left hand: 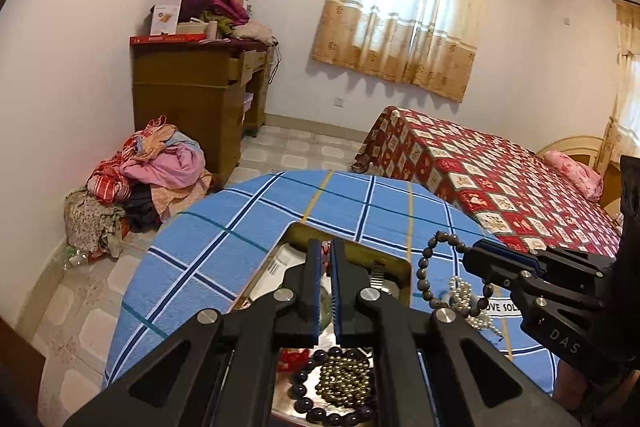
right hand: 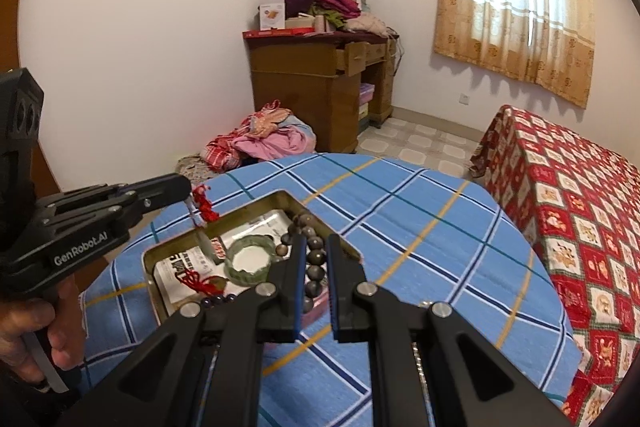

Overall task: Organize jewelry
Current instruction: 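Lower the grey bead bracelet into the tin and open the right tool, then close the right tool on the pearl strand lying on the white bangle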

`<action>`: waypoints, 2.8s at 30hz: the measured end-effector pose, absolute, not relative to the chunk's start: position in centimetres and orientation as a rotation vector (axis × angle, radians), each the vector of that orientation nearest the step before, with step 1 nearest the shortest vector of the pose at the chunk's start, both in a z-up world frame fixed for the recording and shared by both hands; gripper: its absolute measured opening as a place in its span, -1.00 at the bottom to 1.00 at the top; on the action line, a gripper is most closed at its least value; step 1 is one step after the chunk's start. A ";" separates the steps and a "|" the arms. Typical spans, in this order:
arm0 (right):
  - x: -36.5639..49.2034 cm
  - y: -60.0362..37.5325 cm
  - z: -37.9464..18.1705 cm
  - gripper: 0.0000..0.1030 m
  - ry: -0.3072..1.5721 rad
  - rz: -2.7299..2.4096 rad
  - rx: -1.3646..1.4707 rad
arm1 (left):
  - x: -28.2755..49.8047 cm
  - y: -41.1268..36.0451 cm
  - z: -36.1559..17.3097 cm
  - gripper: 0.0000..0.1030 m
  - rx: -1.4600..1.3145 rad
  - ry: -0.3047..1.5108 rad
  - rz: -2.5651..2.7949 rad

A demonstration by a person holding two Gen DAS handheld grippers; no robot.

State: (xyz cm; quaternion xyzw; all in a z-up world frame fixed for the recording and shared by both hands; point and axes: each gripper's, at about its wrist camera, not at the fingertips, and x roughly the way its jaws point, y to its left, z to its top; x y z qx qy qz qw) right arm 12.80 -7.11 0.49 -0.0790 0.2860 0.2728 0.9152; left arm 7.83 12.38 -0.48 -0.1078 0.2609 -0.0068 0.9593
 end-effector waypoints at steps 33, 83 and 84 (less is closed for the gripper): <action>14.0 -1.6 -4.2 -0.77 0.703 0.642 -0.189 | 9.0 14.0 -4.9 -0.94 -0.175 0.665 0.084; 16.2 -12.3 -6.0 0.19 0.768 0.319 -0.135 | 9.8 10.2 -5.8 0.47 -0.146 0.692 0.142; 16.6 -12.9 -6.1 0.19 0.778 0.307 -0.120 | 10.0 9.7 -5.8 0.47 -0.138 0.697 0.139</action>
